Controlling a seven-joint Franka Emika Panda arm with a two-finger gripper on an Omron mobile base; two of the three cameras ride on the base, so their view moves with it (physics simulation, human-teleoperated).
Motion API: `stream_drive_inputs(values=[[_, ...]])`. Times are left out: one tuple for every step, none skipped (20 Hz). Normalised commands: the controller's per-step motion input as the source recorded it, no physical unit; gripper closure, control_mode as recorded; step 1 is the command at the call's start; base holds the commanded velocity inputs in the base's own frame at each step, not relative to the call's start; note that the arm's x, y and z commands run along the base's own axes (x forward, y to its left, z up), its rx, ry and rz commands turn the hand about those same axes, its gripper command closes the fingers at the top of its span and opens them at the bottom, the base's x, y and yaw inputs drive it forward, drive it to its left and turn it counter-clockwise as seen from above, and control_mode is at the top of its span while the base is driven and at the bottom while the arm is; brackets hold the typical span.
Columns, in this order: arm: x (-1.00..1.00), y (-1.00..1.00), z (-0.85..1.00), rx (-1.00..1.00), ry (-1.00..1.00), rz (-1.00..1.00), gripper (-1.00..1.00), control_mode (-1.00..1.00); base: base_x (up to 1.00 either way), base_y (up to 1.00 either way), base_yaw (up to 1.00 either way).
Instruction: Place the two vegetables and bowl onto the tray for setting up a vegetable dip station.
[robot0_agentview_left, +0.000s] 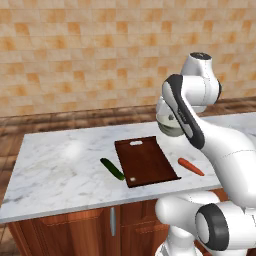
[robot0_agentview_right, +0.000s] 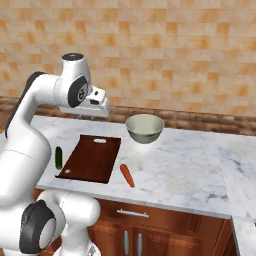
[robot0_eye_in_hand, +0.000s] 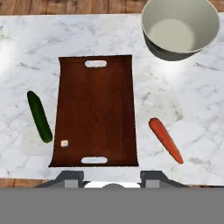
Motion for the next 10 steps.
stream_drive_inputs(values=[[0.0,0.0,0.0,0.0,0.01,0.0,-1.0,-1.0,0.0,0.0,0.0],[0.0,0.0,0.0,0.0,0.03,0.0,-1.0,-1.0,0.0,0.0,0.0],[0.0,-0.17,0.0,0.0,0.03,0.0,-1.0,-1.0,0.0,0.0,0.0],[-0.03,-0.49,0.0,0.0,0.0,0.01,-1.0,-1.0,0.0,0.0,0.0],[-0.22,-0.79,0.0,0.0,0.0,0.06,-1.0,-1.0,0.0,0.0,0.0],[-0.36,-1.0,-0.11,0.0,0.0,0.11,-1.0,-1.0,0.0,0.0,0.0],[-0.35,-1.0,-0.18,0.0,0.0,0.1,-1.0,-1.0,0.0,0.0,0.0],[-0.34,-1.0,-0.18,0.0,0.0,0.09,-1.0,-1.0,0.0,0.0,0.0],[-0.26,-0.98,-0.2,0.0,0.0,0.08,-1.0,-1.0,0.0,0.0,0.0],[-0.24,-0.92,-0.22,0.0,0.0,0.07,-1.0,-1.0,0.0,0.0,0.0]])
